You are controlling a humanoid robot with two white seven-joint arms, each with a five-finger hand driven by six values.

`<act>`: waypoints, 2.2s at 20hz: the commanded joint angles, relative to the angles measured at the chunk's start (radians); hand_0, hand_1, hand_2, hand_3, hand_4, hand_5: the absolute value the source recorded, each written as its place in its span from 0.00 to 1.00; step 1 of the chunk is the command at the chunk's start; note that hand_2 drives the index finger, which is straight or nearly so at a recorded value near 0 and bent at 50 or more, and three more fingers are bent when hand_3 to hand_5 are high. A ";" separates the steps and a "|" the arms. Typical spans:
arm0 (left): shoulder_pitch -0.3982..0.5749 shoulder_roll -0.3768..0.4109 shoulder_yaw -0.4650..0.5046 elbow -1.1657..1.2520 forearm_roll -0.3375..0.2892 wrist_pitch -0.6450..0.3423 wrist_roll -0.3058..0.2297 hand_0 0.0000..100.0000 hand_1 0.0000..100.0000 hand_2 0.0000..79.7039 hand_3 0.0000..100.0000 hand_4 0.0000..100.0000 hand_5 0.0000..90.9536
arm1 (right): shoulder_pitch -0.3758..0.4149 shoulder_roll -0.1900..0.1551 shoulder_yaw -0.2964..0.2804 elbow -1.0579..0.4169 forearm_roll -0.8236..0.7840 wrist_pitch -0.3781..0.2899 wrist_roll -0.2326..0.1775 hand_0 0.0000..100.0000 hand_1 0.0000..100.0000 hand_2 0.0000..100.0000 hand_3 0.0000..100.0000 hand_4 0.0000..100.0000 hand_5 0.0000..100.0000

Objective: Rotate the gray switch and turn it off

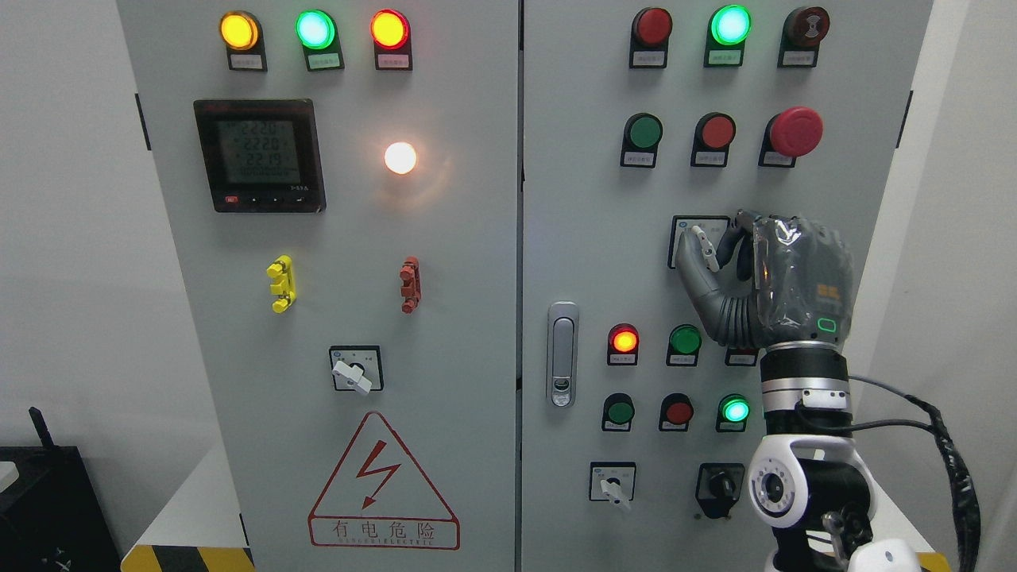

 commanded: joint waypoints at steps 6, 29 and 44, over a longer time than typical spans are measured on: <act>0.000 0.000 0.032 0.000 0.000 0.000 0.000 0.12 0.39 0.00 0.00 0.00 0.00 | -0.002 -0.025 0.000 0.003 -0.002 0.000 0.004 0.60 0.22 0.76 0.98 0.83 0.95; 0.000 0.000 0.032 0.000 0.000 0.000 0.000 0.12 0.39 0.00 0.00 0.00 0.00 | 0.007 -0.026 -0.007 -0.006 -0.007 -0.007 -0.022 0.55 0.28 0.74 0.97 0.83 0.95; 0.000 0.000 0.032 0.000 0.000 0.000 0.000 0.12 0.39 0.00 0.00 0.00 0.00 | 0.115 -0.038 -0.010 -0.149 -0.010 -0.076 -0.102 0.46 0.24 0.58 0.82 0.77 0.91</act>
